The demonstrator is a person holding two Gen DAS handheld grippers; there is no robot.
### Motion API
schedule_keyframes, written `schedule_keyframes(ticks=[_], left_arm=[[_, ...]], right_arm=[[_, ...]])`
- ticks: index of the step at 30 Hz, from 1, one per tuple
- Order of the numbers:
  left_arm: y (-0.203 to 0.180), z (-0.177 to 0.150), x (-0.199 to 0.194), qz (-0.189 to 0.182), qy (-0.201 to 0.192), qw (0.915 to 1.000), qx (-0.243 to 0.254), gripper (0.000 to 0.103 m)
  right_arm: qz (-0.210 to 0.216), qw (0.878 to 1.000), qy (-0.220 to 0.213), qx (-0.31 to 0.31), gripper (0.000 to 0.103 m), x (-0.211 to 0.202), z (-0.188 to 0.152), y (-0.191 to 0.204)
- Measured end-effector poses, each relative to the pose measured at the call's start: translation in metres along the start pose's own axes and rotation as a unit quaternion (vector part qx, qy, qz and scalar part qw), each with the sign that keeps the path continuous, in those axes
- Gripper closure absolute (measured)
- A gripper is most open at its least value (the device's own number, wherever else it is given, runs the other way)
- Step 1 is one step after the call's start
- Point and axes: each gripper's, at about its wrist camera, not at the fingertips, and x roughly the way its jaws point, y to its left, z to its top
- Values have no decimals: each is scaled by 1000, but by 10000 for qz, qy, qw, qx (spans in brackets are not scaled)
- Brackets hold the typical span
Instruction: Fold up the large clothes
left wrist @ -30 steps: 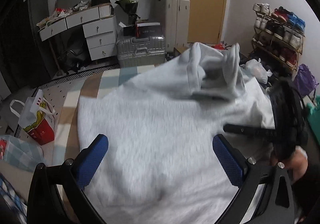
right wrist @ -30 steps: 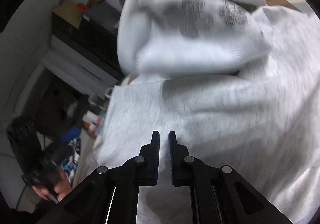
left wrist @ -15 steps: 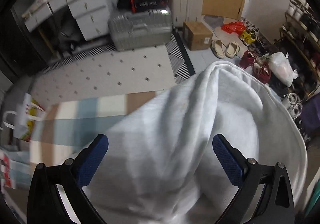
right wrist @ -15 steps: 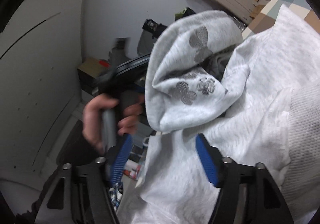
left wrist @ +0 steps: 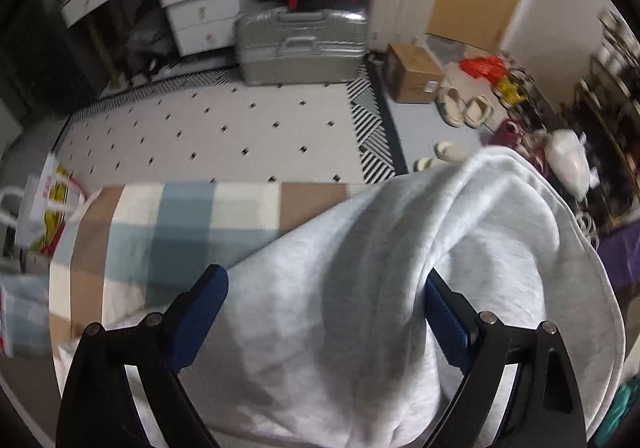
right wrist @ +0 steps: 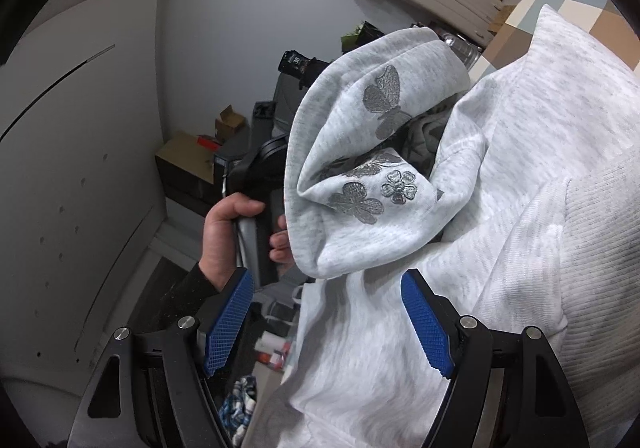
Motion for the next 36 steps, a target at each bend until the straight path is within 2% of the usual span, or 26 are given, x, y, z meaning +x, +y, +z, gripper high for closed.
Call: schedule_keyframes(ticks=[3,6,8,11,13,15,17,22,26,27,29,32,34,36], left_arm=[[5,-3,2,-311,146,9990,-288,12],[3,1,3,-816,171,9954,-479,12],[-3,1,-3,-1266,129,9913,-343,12],[-13,3,-14,-1445,-68,9895,-18,11],[-13,5,-8,-1279,22,9918,-44,11],[-10,5,5,-865,169,9959,-205,11],[-6,3,11,-513,135,9979,-364,11],[2,0,4,-626,-122,9970,-450,11],[4,5,-15,-1217,-465,9907,-390,11],[8,5,-19,-1245,-554,9896,-455,11],[15,0,-21,-1033,-688,9898,-702,11],[10,-4,-2,-1027,-343,9924,-584,11],[8,-9,-1,-1117,-388,9916,-515,11],[2,-12,5,-882,-277,9951,-344,11]], right_arm=[[-17,10000,60,0,24,-2,-1,1],[-13,9999,104,-18,24,1,1,2],[5,9999,137,-43,24,4,2,4],[-20,9998,201,-75,24,8,0,6],[-15,9997,226,-82,24,9,-1,7],[-16,9997,218,-100,24,9,-2,7],[-15,9997,207,-87,23,9,-2,5],[2,9998,207,-13,23,9,-2,2],[-1,9997,230,-25,23,9,-1,2],[-1,9997,230,-23,23,9,-1,2],[-1,9997,235,-9,23,10,-1,2],[-4,9997,230,14,21,11,-1,1],[-10,9997,256,7,20,13,-1,1],[-13,9996,266,-13,20,13,-1,2]])
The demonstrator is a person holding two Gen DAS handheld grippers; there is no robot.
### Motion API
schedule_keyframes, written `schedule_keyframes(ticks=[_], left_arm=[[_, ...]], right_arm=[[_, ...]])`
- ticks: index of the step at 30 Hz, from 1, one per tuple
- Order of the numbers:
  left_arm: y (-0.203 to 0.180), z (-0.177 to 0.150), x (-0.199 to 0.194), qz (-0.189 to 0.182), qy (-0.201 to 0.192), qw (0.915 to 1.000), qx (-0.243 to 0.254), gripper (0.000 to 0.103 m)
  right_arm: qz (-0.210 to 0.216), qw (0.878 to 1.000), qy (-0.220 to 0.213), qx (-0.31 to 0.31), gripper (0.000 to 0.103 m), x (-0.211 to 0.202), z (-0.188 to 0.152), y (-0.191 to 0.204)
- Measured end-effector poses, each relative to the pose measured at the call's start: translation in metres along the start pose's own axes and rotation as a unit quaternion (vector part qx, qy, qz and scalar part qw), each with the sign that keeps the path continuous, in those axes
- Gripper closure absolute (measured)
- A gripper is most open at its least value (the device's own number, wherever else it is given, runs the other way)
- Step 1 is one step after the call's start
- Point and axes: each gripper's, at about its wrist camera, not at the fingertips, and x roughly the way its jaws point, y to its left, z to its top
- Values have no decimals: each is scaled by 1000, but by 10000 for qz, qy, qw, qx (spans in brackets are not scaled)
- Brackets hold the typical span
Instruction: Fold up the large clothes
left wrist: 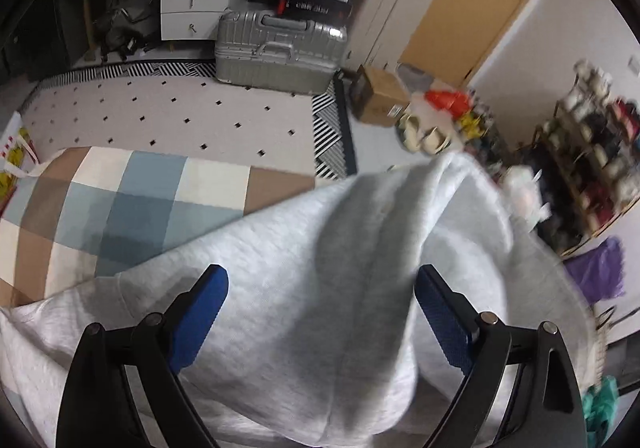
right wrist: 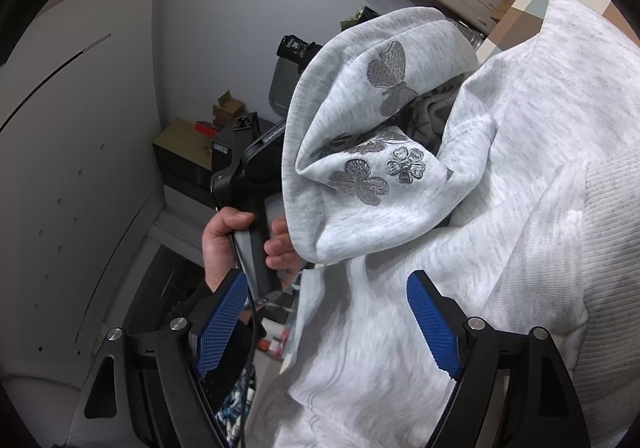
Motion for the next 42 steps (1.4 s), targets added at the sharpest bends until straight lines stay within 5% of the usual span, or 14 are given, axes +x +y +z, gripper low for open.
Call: schedule_keyframes(ticks=[7,14,17,21,25,30,32,34,35,38,42], left_arm=[[9,3,-4,401,15,9992,-32,11],[21,0,-20,226,-398,9989,-102,11],[27,-6,-10,14,-206,9997,-156,11],[23,0,-9,723,-265,9970,-114,11],[5,11,-3,823,-75,9965,136,11],[-23,14,28,1440,401,9858,768,11],[-30,12,39,1882,512,9747,1088,13],[-30,12,45,2001,598,9700,1243,55],[-27,12,49,2003,722,9692,1235,96],[-25,9,46,1980,775,9669,1408,103],[-22,2,-17,1956,-313,9641,1766,103]], right_arm=[[12,10000,10,30,20,-1,0,-1],[24,10000,33,56,20,-1,0,-3],[22,10000,37,63,20,-1,0,-4],[30,10000,31,80,20,-2,1,-4],[9,9999,38,97,20,-2,0,-5],[8,9999,39,136,20,-3,0,-6],[14,9999,40,147,20,-3,0,-7],[11,9999,49,139,20,-3,0,-7],[10,9999,56,132,20,-3,1,-7],[22,9999,69,152,20,-3,2,-8],[24,9999,73,154,20,-2,2,-8]])
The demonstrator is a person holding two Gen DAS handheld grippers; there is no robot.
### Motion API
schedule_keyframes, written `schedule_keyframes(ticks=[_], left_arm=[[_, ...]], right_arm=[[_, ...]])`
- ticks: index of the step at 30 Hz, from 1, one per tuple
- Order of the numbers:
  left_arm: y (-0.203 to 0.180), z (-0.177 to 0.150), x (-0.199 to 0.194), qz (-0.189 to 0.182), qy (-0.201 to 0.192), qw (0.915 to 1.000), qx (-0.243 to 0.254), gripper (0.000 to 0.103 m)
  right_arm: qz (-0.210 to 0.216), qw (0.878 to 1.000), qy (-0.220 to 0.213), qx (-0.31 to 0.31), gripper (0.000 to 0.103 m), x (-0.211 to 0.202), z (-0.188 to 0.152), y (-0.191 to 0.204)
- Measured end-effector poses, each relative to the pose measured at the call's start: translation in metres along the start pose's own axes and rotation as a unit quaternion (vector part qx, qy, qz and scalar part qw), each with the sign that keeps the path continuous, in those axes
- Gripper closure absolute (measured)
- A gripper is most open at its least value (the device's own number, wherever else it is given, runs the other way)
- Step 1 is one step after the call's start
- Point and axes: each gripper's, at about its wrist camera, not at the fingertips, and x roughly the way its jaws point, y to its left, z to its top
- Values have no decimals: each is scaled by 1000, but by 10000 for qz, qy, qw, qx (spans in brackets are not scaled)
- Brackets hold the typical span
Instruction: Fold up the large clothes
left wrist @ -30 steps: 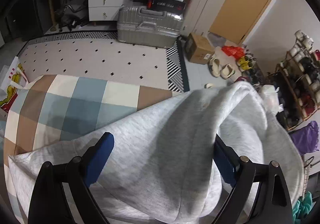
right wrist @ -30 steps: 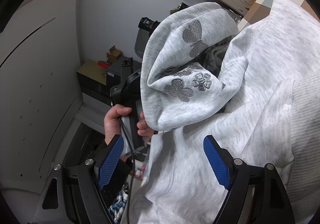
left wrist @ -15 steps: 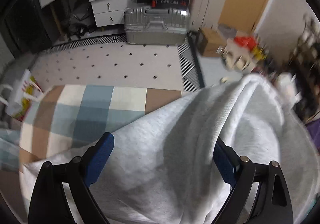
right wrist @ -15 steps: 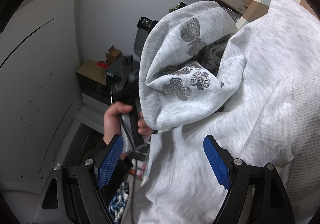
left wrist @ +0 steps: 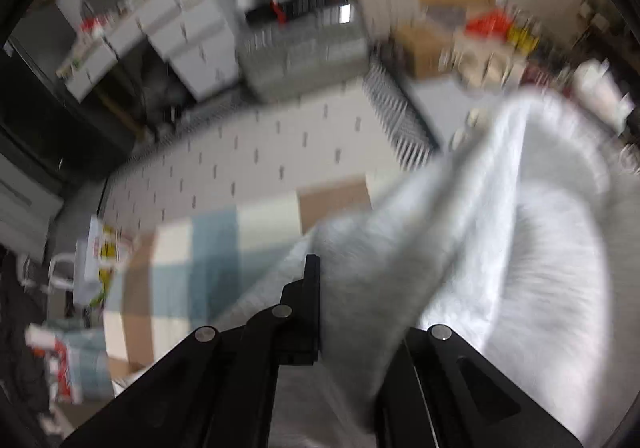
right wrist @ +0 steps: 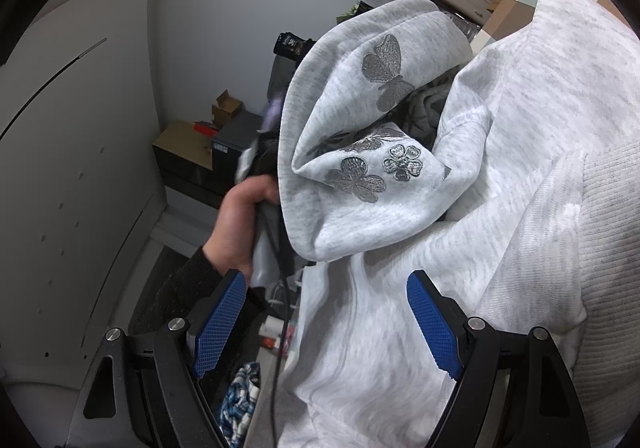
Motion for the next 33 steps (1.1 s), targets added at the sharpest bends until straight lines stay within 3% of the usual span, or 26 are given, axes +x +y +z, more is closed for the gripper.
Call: schedule_keyframes(ticks=[4,8,12,14,18,24,28,29,30,31,32,33], left_arm=[[28,-39,-61,-217,-679,9974,-55,103],[51,-116,-100,-614,-925,9938,-75,103],[79,-190,-89,-1097,-599,9898,-691,103],[89,-211,-78,-1317,-410,9852,-1017,102],[99,-226,-73,-1522,-468,9782,-1336,100],[91,-219,-76,-1797,-388,9724,-1435,100],[92,-219,-75,-1914,-312,9691,-1528,100],[93,-220,-74,-1965,-271,9676,-1564,100],[94,-218,-73,-2025,-221,9666,-1556,100],[96,-215,-73,-2131,-146,9652,-1510,100],[98,-213,-78,-2234,-92,9634,-1482,96],[104,-209,-83,-2316,-13,9612,-1500,93]], right_arm=[[9,10000,-7,2,20,-2,0,0],[76,9999,-82,46,20,-6,2,-2],[226,9986,-482,-4,17,-24,6,-2],[140,9968,-789,-63,13,-35,7,-2],[-531,9919,-1133,-220,13,-45,16,5],[-622,9895,-676,-1111,13,-24,32,69],[-1880,9595,-530,-2029,13,19,42,120],[-2470,9438,-444,-2152,13,36,50,126],[-2962,9270,-287,-2284,19,54,57,129],[-3203,9165,-153,-2391,50,67,58,132],[-3523,8994,245,-2575,69,88,65,135],[-3683,8903,505,-2630,99,100,70,136]])
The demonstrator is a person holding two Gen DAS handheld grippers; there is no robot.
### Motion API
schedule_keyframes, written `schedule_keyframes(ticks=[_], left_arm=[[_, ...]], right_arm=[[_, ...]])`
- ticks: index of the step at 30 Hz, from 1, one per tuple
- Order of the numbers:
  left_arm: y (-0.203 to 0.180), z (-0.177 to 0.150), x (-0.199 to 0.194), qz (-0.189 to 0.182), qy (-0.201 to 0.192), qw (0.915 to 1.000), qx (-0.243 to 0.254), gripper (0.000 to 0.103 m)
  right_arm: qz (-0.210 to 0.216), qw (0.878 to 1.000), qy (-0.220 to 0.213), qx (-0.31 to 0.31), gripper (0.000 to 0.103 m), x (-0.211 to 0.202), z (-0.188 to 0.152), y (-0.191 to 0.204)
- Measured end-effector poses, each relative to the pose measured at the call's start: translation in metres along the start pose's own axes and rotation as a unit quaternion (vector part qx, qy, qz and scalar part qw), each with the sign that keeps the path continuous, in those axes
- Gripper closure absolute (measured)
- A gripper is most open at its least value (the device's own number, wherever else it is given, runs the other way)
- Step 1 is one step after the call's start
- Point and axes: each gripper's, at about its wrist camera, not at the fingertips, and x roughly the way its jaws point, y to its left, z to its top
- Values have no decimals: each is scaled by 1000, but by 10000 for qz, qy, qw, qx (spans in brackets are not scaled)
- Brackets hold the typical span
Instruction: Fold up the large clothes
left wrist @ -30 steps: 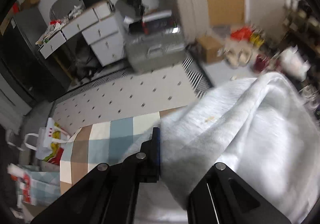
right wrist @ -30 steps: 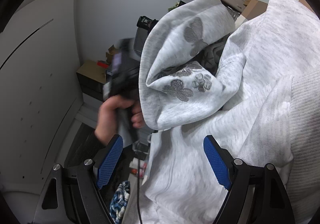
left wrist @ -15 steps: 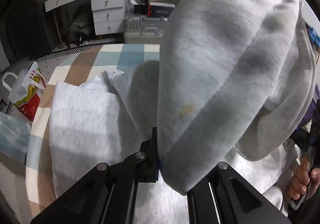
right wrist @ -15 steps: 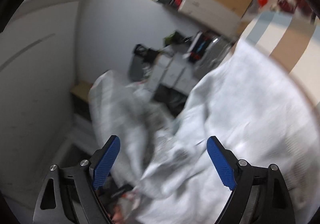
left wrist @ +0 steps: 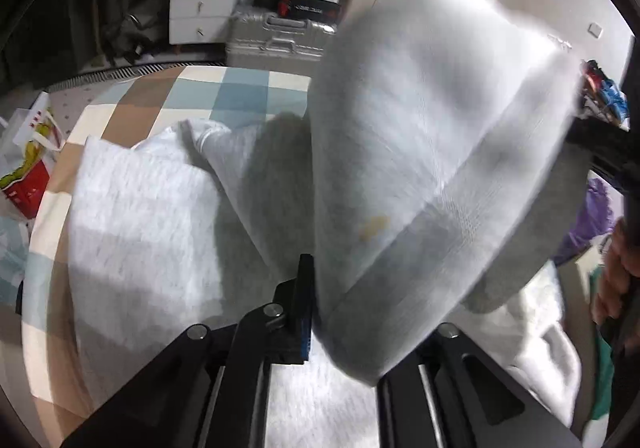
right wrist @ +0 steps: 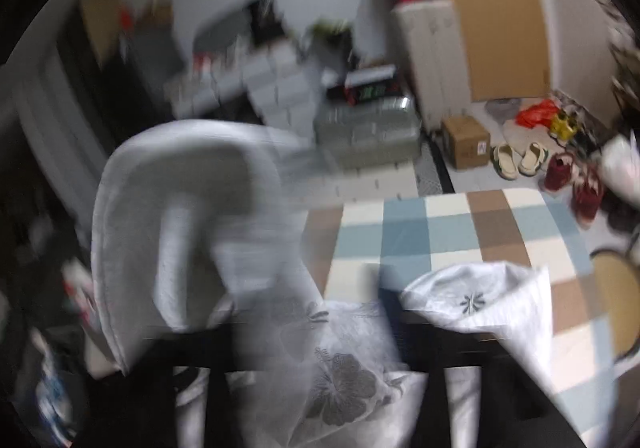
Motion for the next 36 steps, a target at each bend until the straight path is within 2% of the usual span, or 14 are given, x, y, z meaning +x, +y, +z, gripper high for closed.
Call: schedule_keyframes(ticks=[2,4,8,10,12,13,15,19,23,26,28,31,34,36], left_arm=[[0,7,-16,-163,44,9998,-70,93],[-10,10,-37,-229,-98,9995,193,89],[-46,4,-64,472,-283,9934,1003,78],[-55,2,-82,490,-519,9929,956,65],[-58,3,-102,368,-781,9938,700,30],[-57,4,-111,174,-857,9946,558,24],[-57,5,-125,-150,-969,9944,392,23],[-63,3,-127,-9,-952,9930,697,23],[-49,-3,-124,-531,-939,9928,513,23],[-50,-23,-134,-1346,-693,9867,585,23],[-55,-38,-138,-1473,-602,9844,751,23],[-53,-59,-145,-1681,-477,9812,817,23],[-39,-76,-153,-1834,-326,9811,520,23],[-35,-86,-158,-1599,-332,9851,540,23]], right_arm=[[-346,9991,15,-231,99,-3,7,9],[-415,9970,-372,-530,100,-29,9,21],[-128,9871,-1115,-1141,100,-82,-2,50],[-302,9701,-1542,-1848,100,-107,-20,75],[-285,9602,-1656,-2229,100,-116,-33,93],[-304,9578,-1667,-2322,100,-117,-39,98],[-339,9559,-1585,-2448,100,-118,-51,103],[-90,9616,-1563,-2255,99,-122,-63,98],[154,9544,-1563,-2540,99,-141,-96,94],[161,9513,-1098,-2874,99,-146,-135,90],[49,9506,-756,-3011,98,-137,-157,86],[-140,9470,468,-3175,95,-109,-200,82],[-255,9322,954,-3481,94,-103,-232,86],[-194,9357,969,-3386,82,-109,-241,85]])
